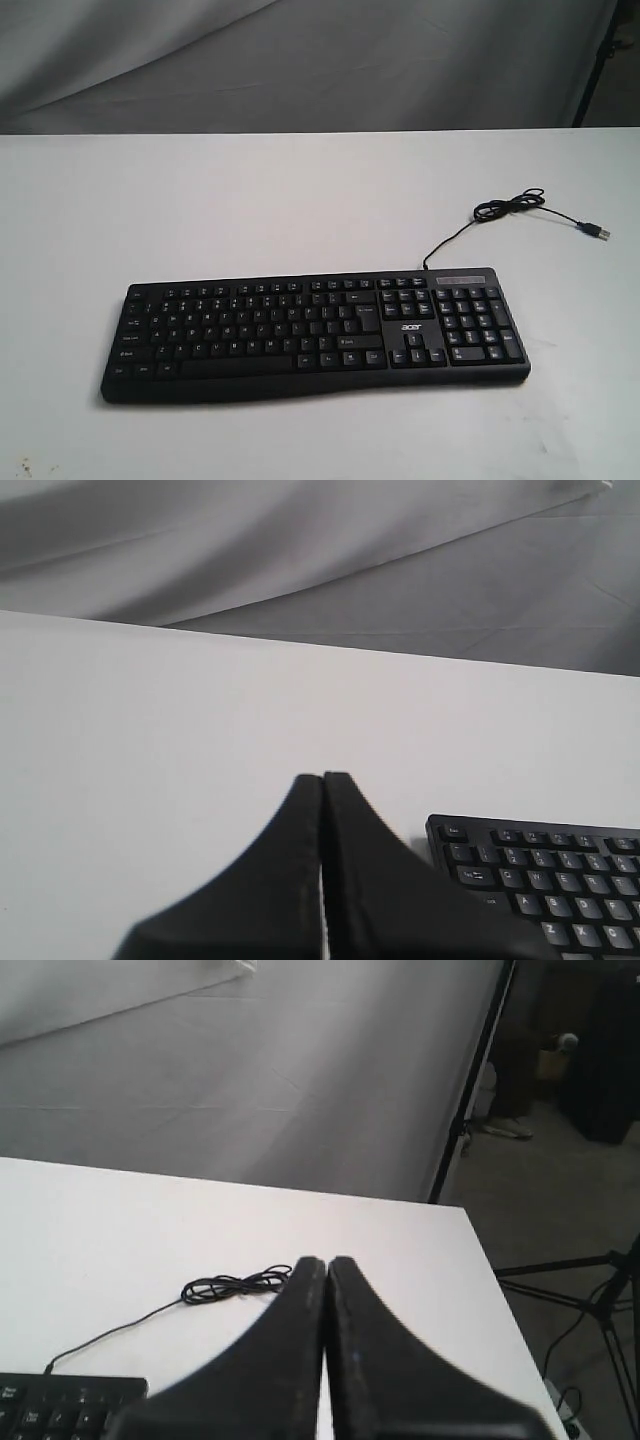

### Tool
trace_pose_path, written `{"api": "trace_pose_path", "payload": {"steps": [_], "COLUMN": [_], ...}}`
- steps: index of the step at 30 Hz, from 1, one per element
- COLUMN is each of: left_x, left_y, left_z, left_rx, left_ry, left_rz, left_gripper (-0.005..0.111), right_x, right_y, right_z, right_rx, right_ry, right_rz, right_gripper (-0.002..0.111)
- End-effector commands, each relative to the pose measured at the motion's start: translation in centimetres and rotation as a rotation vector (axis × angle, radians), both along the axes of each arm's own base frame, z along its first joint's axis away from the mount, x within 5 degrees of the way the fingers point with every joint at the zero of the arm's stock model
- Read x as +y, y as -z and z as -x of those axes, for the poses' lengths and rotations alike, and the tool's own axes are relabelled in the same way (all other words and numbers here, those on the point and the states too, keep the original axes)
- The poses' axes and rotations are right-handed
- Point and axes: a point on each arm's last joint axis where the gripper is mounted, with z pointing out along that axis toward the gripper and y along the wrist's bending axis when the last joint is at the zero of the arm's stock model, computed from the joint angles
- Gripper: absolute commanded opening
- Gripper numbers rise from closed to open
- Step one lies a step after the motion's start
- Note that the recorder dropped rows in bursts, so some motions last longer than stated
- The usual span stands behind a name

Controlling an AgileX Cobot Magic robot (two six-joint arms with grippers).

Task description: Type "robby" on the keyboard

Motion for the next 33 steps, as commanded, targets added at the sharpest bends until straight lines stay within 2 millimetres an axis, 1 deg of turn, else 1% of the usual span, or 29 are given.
{"api": "trace_pose_path", "payload": {"steps": [1, 6, 9, 10, 12, 17, 21, 26, 29, 31, 33], "left_x": [0.0, 0.0, 0.0, 0.0, 0.0, 0.0, 0.0, 0.0, 0.0, 0.0, 0.0], "left_y": [0.1, 0.1, 0.1, 0.1, 0.1, 0.1, 0.1, 0.1, 0.1, 0.1, 0.1], "left_z": [0.0, 0.0, 0.0, 0.0, 0.0, 0.0, 0.0, 0.0, 0.0, 0.0, 0.0], "left_rx": [-0.002, -0.002, -0.002, -0.002, -0.002, -0.002, -0.002, -0.002, -0.002, -0.002, -0.002], "left_ry": [0.004, 0.004, 0.004, 0.004, 0.004, 0.004, 0.004, 0.004, 0.004, 0.004, 0.004], "left_rz": [0.013, 0.013, 0.013, 0.013, 0.013, 0.013, 0.013, 0.013, 0.013, 0.013, 0.013], "left_gripper": [0.0, 0.0, 0.0, 0.0, 0.0, 0.0, 0.0, 0.0, 0.0, 0.0, 0.0], "right_x": [-0.1, -0.1, -0.2, -0.2, -0.2, -0.1, -0.5, -0.5, -0.5, -0.4, -0.4], "right_y": [2.0, 4.4, 5.9, 6.7, 7.5, 8.6, 9.8, 9.9, 11.5, 11.9, 11.9], "right_z": [0.2, 0.3, 0.2, 0.4, 0.9, 2.4, 3.1, 3.2, 3.3, 3.4, 3.4], "right_rx": [0.045, 0.108, 0.077, 0.04, 0.023, -0.032, -0.041, -0.045, -0.004, 0.022, 0.024], "right_ry": [0.017, 0.018, 0.025, 0.03, 0.033, 0.043, 0.109, 0.113, 0.121, 0.124, 0.124], "right_rz": [-0.023, -0.028, -0.024, -0.02, -0.025, -0.03, -0.093, -0.103, -0.133, -0.154, -0.155], "right_gripper": [0.0, 0.0, 0.0, 0.0, 0.0, 0.0, 0.0, 0.0, 0.0, 0.0, 0.0]}}
